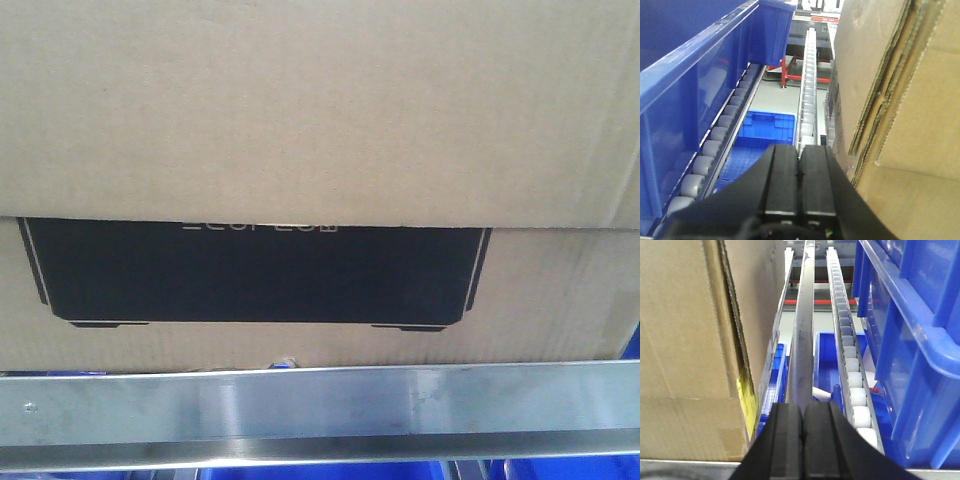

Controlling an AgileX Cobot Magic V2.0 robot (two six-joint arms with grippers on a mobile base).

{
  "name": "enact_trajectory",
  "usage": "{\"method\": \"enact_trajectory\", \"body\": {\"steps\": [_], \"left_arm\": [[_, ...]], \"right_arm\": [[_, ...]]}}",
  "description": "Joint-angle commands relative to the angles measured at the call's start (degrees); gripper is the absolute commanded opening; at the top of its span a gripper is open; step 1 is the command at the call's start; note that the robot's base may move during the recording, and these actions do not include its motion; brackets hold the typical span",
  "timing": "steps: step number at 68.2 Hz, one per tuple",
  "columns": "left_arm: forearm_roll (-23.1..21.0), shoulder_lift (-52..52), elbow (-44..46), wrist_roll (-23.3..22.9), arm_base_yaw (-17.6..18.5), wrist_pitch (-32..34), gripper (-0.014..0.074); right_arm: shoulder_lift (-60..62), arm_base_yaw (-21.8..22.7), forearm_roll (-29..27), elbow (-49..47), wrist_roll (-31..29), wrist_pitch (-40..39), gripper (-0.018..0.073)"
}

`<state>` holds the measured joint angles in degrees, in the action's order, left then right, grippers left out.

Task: Grab box from left shelf to table start
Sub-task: 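Clamp the brown cardboard box's side walls with both grippers on the shelf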

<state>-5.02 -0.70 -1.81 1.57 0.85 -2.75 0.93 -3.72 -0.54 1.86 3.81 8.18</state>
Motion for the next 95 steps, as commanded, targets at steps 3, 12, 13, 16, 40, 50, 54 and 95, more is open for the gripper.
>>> {"method": "enact_trajectory", "body": {"steps": [3,12,13,16,40,50,54,95], "left_arm": [[-0.13,-0.94,0.3,-0.32,0.39,5.26,-0.0099],[-0.13,-0.94,0.3,-0.32,0.39,5.26,-0.0099],[-0.13,-0.94,0.3,-0.32,0.39,5.26,-0.0099],[-0.13,-0.94,0.3,-0.32,0.39,5.26,-0.0099],[-0.27,-0.94,0.3,-0.57,0.39,7.65,-0.0099],[-4.28,-0.94,0.94,-0.58,0.39,10.72,-0.0099],[-4.27,-0.94,2.38,-0.58,0.39,11.03,-0.0099],[3.44,14.44,32.38,-0.58,0.39,-7.79,0.0384]], "right_arm": [[0.22,-0.02,-0.08,0.12,-0.14,-4.96,0.0054],[0.22,-0.02,-0.08,0.12,-0.14,-4.96,0.0054],[0.22,-0.02,-0.08,0.12,-0.14,-4.96,0.0054],[0.22,-0.02,-0.08,0.12,-0.14,-4.96,0.0054],[0.22,-0.02,0.12,0.12,-0.25,-4.97,0.0054],[0.22,-0.02,0.12,0.12,-0.25,-4.97,0.0054],[0.22,-0.02,0.12,0.12,-0.25,-4.97,0.0054],[0.22,-0.02,0.12,0.12,-0.25,-4.97,0.0054]]}}
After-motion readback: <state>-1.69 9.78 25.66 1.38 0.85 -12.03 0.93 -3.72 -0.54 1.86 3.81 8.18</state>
